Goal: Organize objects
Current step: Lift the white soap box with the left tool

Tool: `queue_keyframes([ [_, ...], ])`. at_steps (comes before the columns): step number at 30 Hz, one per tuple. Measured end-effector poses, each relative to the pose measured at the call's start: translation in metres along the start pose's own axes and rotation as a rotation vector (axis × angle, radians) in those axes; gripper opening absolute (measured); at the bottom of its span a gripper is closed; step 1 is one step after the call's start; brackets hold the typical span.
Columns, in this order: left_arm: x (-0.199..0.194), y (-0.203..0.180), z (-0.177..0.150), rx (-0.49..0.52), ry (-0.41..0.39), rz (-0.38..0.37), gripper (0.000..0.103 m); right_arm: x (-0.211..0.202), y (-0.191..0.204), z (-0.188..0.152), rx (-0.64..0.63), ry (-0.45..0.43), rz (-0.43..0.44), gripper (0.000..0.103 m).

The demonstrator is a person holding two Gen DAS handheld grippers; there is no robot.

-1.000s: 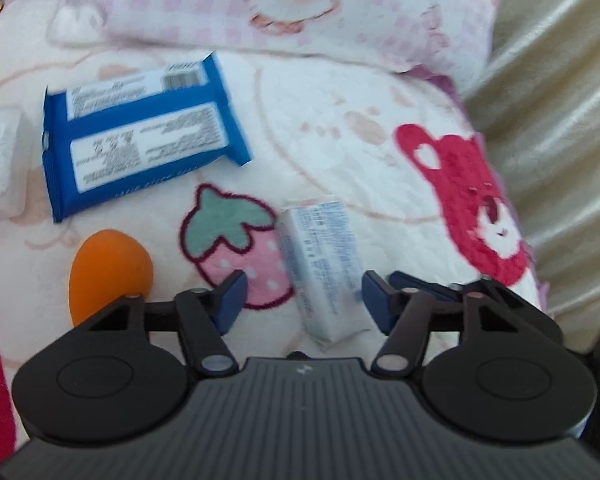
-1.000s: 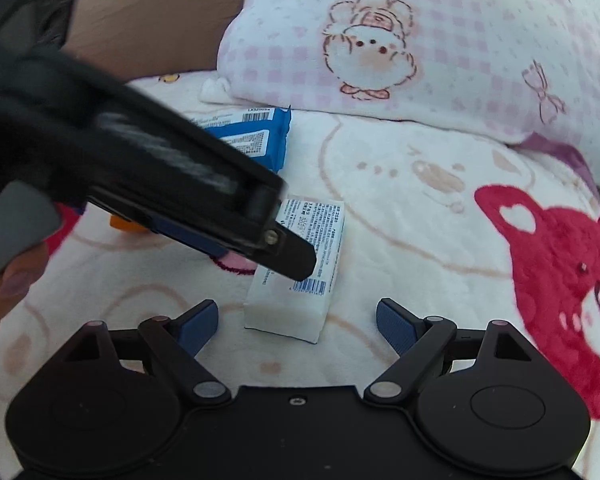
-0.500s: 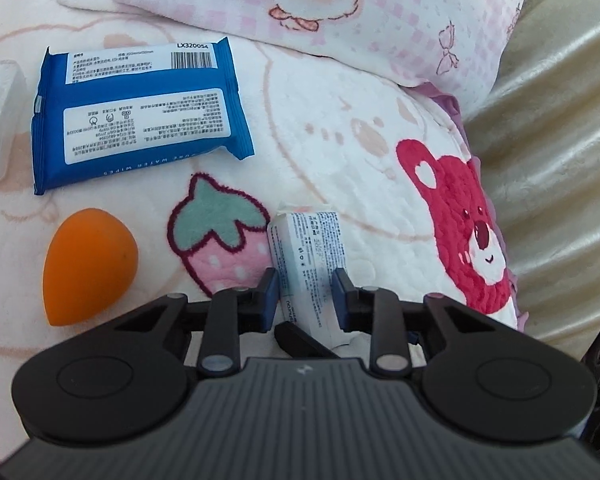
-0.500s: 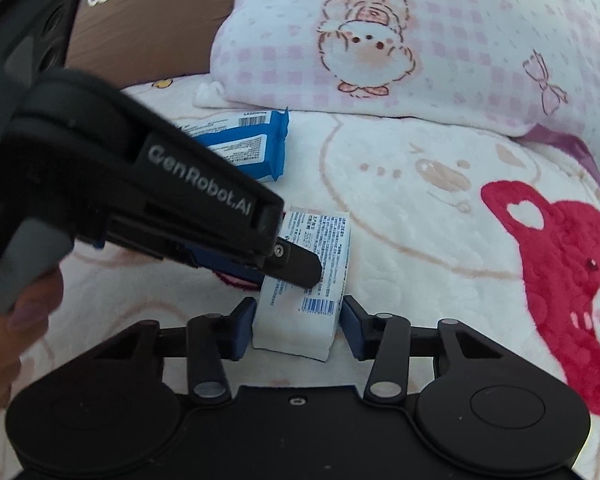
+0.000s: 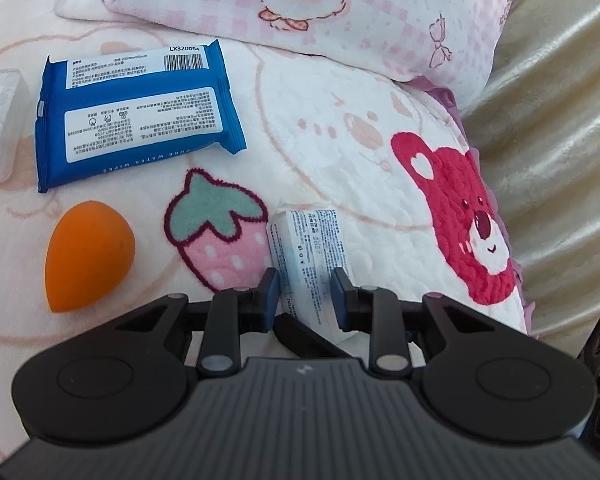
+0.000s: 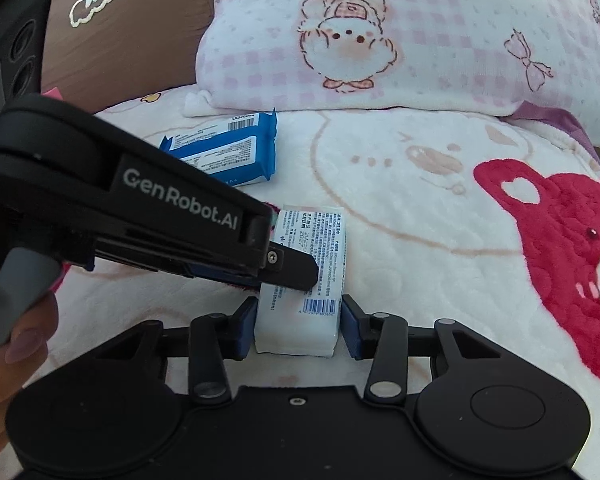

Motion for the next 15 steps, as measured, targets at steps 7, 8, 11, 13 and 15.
queue_keyframes([
  [7,-0.010,-0.008,-0.006,0.012,0.028,0.020,0.026,-0.010,0.003,-0.004,0.030,0.034,0.006,0.048],
  [8,-0.011,-0.009,-0.007,0.013,0.032,0.023,0.026,-0.011,0.003,-0.005,0.040,0.044,0.011,0.048],
  [11,-0.018,-0.008,-0.010,-0.006,0.034,0.031,0.026,-0.015,0.006,-0.007,0.058,0.053,0.021,0.048],
  [13,-0.024,-0.009,-0.012,-0.008,0.033,0.043,0.026,-0.018,0.010,-0.009,0.057,0.053,0.027,0.048],
  [15,-0.029,-0.009,-0.014,-0.010,0.031,0.050,0.026,-0.021,0.014,-0.010,0.060,0.055,0.030,0.048],
])
Point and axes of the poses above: each gripper's, at about its wrist camera, not at the fingertips, and x roughly the way its jaws point, y to its left, z to its top, the point moved 4 cm from there along x, roughly the way its jaws point, and after that the axes turned 11 degrees about x, right-handed, at the moved point
